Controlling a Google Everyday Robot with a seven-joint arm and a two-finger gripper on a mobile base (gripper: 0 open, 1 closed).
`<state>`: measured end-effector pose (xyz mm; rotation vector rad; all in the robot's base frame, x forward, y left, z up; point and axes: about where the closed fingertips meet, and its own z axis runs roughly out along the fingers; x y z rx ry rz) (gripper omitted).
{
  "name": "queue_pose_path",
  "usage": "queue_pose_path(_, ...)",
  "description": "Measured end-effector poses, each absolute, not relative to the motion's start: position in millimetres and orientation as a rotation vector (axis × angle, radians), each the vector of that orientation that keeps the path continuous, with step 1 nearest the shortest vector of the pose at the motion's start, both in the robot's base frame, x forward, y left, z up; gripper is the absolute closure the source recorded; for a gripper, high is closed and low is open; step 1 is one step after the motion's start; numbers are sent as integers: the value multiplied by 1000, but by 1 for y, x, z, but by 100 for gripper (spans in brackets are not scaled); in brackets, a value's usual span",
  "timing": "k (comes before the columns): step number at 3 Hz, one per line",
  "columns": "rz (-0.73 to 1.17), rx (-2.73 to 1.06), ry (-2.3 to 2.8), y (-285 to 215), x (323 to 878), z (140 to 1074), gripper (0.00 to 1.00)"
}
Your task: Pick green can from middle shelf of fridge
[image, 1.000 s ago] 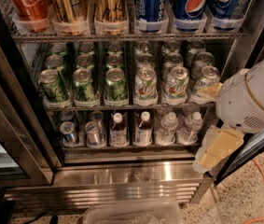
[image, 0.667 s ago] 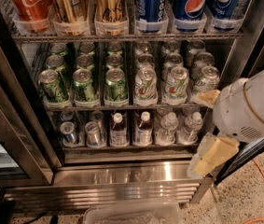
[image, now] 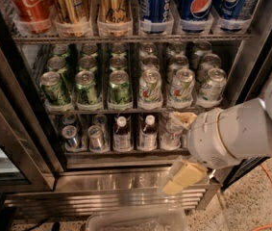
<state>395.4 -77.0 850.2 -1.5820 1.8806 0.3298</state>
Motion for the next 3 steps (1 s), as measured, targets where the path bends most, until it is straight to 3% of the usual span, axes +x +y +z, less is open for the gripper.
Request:
queue_pose_path(1, 386, -1595, 1805, -43, 396, 842, 0)
queue_pose_path(3, 394, -1538, 1766, -32, 396, 834, 0)
